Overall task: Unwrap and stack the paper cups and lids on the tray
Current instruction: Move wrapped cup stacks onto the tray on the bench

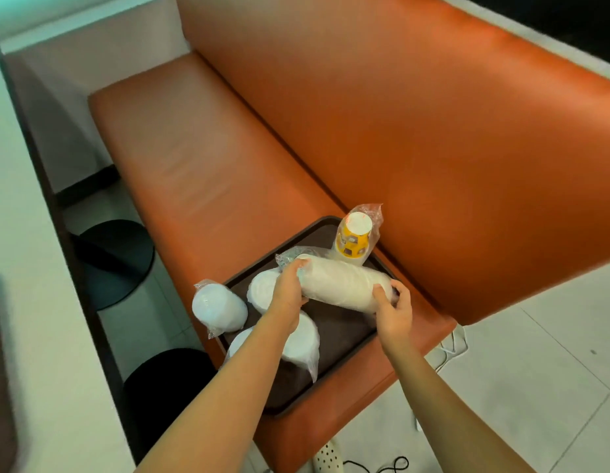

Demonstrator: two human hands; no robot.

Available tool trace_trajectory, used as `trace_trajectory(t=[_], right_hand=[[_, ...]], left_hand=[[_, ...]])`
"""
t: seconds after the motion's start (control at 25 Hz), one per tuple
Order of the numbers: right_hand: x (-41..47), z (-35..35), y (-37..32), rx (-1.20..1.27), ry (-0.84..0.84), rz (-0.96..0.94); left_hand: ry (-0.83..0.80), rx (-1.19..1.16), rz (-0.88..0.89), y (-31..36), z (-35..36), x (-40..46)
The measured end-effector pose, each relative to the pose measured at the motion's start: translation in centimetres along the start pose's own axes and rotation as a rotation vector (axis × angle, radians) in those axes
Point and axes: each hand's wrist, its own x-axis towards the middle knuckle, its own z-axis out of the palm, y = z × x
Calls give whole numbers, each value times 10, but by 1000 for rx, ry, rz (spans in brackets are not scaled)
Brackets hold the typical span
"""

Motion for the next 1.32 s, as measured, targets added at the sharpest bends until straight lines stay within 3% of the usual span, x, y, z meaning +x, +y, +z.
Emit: trace_trajectory(t=[0.12,0.24,0.36,0.44,0.56,0.72,1.0,1.16,1.32], right_hand=[[-53,11,-34,58,-45,-148],[-105,36,-74,147,-214,-274],[-166,68,-118,130,-363,-406],[-212,89,-141,119,-484,-458],[-282,124,-165,41,-699,-490],[-394,180,-192,-34,-894,-528],[-498,272,-186,-166,-1146,-496],[-537,333,-172,-437,-1161,-640],[-557,402,-162,-595,-1173,-598]], left_hand=[[53,-166,265,34,-18,-32],[177,-273,637,78,-40,-89],[195,-425,918,129,-86,-154],[140,-453,970,155,-130,-200],[151,-241,1033,184,-204,-268],[448,26,1175,204,-313,-337],[753,192,1253,220,-442,-375],[814,323,1218,236,-499,-366],[846,454,1190,251,-538,-341]])
